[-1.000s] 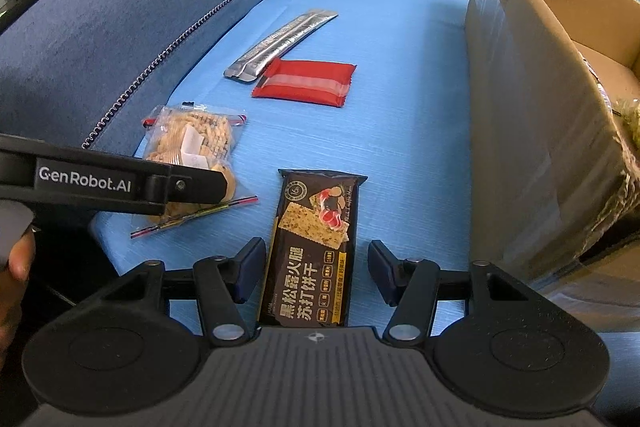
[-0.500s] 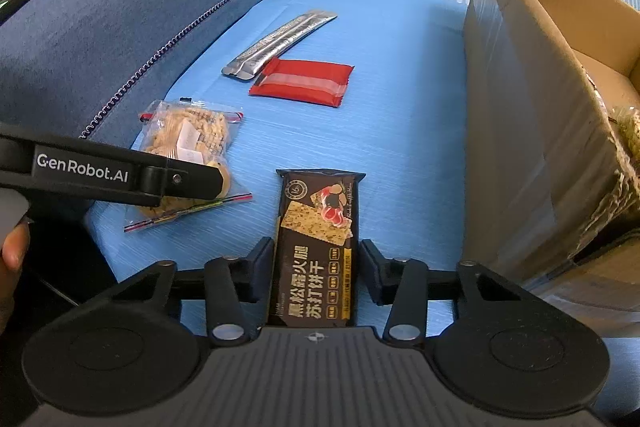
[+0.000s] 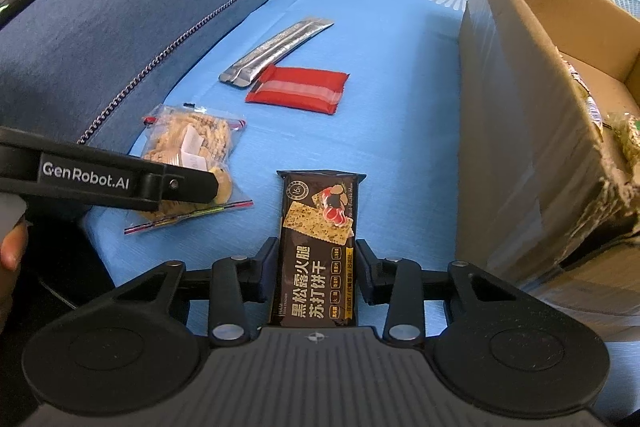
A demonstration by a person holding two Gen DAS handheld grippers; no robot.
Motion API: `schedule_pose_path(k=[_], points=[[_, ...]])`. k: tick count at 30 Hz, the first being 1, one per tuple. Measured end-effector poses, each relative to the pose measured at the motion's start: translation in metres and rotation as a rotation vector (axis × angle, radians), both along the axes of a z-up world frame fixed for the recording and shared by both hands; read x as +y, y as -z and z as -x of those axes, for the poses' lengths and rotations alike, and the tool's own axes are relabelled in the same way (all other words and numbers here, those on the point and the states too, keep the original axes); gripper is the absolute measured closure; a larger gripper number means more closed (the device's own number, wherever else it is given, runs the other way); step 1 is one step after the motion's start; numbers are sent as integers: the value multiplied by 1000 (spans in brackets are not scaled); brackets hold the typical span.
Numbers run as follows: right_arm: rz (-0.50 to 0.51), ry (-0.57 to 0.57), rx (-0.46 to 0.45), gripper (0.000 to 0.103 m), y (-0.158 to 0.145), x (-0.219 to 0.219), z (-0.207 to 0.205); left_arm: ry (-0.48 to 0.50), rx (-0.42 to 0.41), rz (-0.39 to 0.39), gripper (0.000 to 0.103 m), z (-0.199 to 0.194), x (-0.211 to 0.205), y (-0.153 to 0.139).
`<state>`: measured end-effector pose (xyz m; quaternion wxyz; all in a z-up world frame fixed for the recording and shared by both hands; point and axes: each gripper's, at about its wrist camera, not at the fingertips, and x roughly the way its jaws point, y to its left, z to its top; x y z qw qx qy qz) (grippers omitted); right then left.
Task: Organize snacks
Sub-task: 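Lift the cracker bag and biscuit pack off the bedspread with both tools, then carry the cracker bag and biscuit pack over the box with both tools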
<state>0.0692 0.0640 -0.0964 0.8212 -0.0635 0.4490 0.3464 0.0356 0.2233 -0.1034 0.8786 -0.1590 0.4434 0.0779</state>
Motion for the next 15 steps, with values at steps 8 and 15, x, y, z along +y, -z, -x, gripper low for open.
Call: schedule_pose_path(k=[8, 15], points=[[-55, 20, -42, 62, -14, -10, -1, -20, -83, -18, 44, 10, 0, -11], [-115, 28, -93, 62, -31, -18, -1, -49, -149, -43, 45, 19, 0, -22]])
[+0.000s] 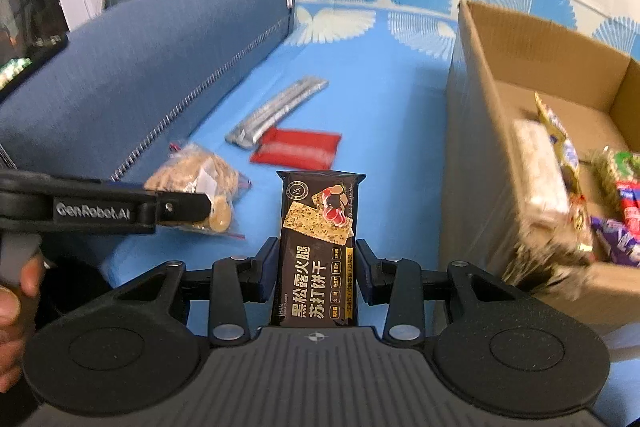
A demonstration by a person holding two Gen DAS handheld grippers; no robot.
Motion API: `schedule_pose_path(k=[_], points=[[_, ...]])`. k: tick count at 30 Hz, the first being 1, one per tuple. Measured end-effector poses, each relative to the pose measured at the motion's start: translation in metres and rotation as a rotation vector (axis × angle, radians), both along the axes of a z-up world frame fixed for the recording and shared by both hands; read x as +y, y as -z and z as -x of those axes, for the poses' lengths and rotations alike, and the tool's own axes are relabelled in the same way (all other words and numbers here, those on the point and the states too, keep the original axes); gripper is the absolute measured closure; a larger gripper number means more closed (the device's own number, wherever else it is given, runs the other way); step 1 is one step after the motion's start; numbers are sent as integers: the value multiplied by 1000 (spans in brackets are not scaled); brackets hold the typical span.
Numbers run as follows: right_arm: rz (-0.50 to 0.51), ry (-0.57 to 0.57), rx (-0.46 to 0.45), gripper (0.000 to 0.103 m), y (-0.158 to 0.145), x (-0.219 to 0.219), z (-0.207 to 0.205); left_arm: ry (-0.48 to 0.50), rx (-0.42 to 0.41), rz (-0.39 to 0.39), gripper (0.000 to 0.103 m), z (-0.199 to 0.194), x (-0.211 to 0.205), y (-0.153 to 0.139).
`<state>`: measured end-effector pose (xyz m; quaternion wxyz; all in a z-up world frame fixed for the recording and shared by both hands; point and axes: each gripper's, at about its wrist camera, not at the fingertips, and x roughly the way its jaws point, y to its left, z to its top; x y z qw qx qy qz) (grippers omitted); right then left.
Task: Organize snacks
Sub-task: 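Carry the cracker bag and biscuit pack over the box with both tools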
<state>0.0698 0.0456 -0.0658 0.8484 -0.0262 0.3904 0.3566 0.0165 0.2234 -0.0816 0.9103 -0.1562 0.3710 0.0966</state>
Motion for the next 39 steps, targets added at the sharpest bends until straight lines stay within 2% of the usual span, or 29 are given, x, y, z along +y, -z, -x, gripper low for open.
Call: schedule_pose_path(k=[6, 13, 19, 24, 31, 35, 39], points=[[-80, -13, -90, 62, -23, -9, 6, -42, -35, -11, 45, 5, 1, -10], [-173, 0, -187, 62, -49, -27, 8, -115, -68, 54, 46, 9, -3, -27], [-257, 65, -234, 62, -72, -51, -3, -100, -104, 57, 46, -3, -24, -55], [-315, 171, -230, 62, -82, -79, -19, -68, -145, 45, 46, -19, -47, -80], [-369, 416, -218, 62, -80, -126, -46, -5, -184, 23, 46, -48, -86, -110], [-366, 540, -204, 62, -73, -151, -60, 38, -210, 26, 46, -71, -109, -121], [-358, 619, -185, 62, -65, -168, -70, 92, -237, 28, 46, -95, -139, -132]])
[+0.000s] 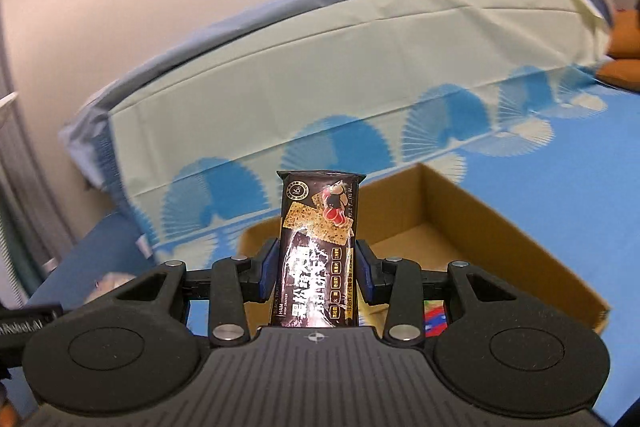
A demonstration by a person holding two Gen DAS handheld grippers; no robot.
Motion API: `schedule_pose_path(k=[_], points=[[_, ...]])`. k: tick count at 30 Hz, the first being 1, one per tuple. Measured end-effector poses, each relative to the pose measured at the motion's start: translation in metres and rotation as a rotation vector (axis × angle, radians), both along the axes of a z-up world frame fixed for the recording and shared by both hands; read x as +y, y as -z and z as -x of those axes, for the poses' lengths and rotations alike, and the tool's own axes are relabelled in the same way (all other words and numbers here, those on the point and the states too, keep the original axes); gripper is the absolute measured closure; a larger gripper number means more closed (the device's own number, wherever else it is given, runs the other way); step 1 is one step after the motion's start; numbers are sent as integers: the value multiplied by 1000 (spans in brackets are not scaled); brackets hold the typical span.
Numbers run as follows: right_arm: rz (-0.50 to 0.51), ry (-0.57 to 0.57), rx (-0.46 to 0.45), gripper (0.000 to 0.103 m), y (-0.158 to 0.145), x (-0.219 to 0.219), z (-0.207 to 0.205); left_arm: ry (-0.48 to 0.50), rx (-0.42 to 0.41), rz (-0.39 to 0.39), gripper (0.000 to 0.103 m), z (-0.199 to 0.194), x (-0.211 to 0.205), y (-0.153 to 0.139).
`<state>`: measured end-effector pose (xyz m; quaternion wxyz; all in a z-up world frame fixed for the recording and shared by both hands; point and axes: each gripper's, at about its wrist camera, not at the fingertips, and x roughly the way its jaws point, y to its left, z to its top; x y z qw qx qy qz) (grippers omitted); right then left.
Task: Organize snacks
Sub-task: 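Open both tools to drop the two snacks into the box, then return both open tools to the remaining snacks on the bedspread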
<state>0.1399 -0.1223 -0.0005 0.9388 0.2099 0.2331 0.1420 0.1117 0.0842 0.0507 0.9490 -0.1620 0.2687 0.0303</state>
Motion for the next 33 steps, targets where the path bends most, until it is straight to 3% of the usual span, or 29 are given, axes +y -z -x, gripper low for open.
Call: schedule_pose_path(k=[6, 8, 10, 12, 15, 17, 19, 21, 24, 28, 33], points=[[-5, 54, 12, 62, 7, -16, -2, 63, -52, -14, 45, -36, -40, -21], [-6, 60, 17, 58, 9, -20, -2, 84, -57, -28, 37, -45, -52, -25], [3, 81, 26, 38, 11, -21, -1, 92, -69, -58, 28, -45, -59, -26], [12, 98, 27, 31, 11, -22, -1, 91, -83, -82, 28, -40, -62, -22], [22, 95, 30, 30, 13, -20, -1, 83, -108, -104, 32, -22, -55, -10], [32, 90, 31, 30, 14, -18, -1, 77, -101, -112, 40, -7, -44, 1], [46, 78, 29, 30, 15, -14, 0, 81, -73, -102, 61, 8, -27, 12], [65, 63, 19, 30, 15, -8, 2, 87, -48, -105, 71, 24, -9, 22], [100, 21, -3, 33, 17, 3, 8, 78, -22, -167, 72, 50, 20, 40], [135, -59, -40, 56, 20, 20, 17, 105, 0, -348, 72, 74, 56, 66], [167, -181, -108, 61, 20, 44, 36, 65, 46, -432, 72, 96, 97, 112]])
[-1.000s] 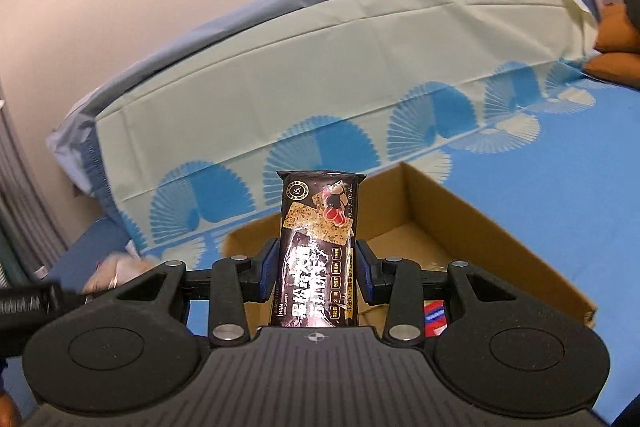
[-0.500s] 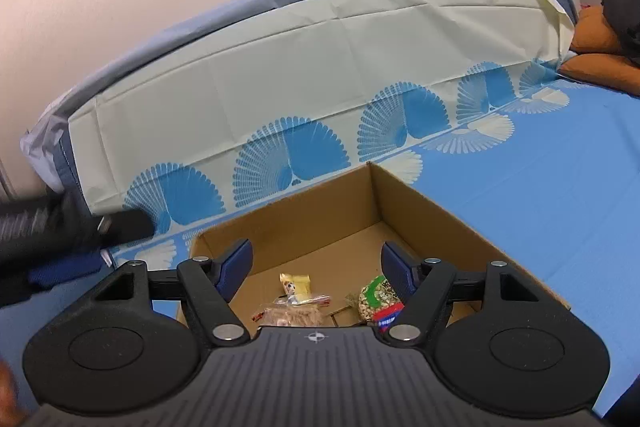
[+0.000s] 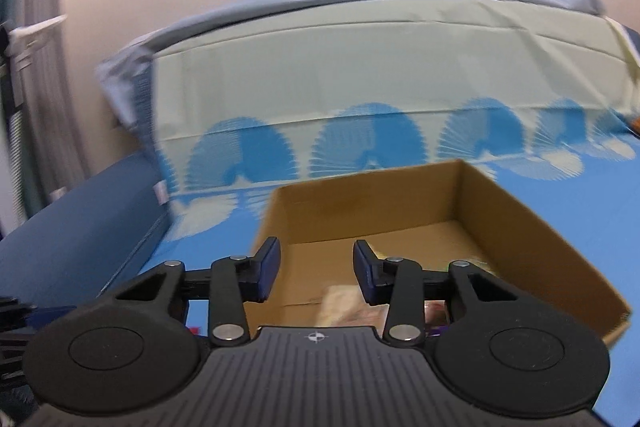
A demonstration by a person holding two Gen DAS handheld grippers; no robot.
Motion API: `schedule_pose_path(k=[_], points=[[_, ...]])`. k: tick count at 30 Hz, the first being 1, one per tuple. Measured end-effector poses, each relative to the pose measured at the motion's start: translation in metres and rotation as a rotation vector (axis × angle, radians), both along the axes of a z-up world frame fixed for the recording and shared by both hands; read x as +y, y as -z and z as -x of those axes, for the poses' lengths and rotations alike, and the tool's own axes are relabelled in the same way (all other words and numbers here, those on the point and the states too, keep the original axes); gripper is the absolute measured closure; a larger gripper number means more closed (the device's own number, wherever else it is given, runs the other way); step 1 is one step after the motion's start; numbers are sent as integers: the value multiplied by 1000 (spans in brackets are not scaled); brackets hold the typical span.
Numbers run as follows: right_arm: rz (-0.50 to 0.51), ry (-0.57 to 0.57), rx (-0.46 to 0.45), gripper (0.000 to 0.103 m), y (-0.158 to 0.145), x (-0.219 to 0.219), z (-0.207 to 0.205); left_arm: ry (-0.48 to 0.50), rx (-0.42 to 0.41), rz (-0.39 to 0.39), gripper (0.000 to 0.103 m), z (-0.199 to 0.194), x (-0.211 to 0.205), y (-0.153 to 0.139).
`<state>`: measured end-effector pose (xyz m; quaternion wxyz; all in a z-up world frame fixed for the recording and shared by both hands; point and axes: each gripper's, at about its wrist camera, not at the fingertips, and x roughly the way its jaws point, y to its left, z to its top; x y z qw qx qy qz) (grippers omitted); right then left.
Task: Organize snacks
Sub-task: 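Return both open tools to the remaining snacks on the bedspread, then grasp the red wrapped pack with right tool while left grasps silver stick pack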
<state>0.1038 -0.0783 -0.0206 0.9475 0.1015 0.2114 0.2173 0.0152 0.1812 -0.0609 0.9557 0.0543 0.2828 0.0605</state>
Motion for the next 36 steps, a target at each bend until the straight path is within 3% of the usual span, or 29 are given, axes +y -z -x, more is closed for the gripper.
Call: schedule_pose_path(k=[2, 5, 11, 13, 16, 22, 29, 36], points=[[19, -72, -25, 61, 0, 12, 9, -57, 19, 38, 76, 4, 13, 11], [53, -177, -55, 61, -2, 30, 24, -144, -23, 88, 76, 6, 28, 9], [137, -349, -48, 61, -2, 81, 44, -221, -52, 202, 73, 16, 56, 6], [159, -373, -30, 54, -2, 101, 44, -228, -59, 222, 73, 17, 59, 4], [189, -355, 33, 34, 4, 132, 33, -229, -66, 205, 73, 18, 54, 2], [229, -298, 186, 15, 28, 191, -9, -238, -104, 195, 73, 25, 52, -1], [319, -287, 356, 11, 67, 242, -55, -229, -124, 205, 73, 28, 54, -2], [401, -326, 431, 12, 92, 274, -63, -219, -133, 216, 73, 30, 57, -2]])
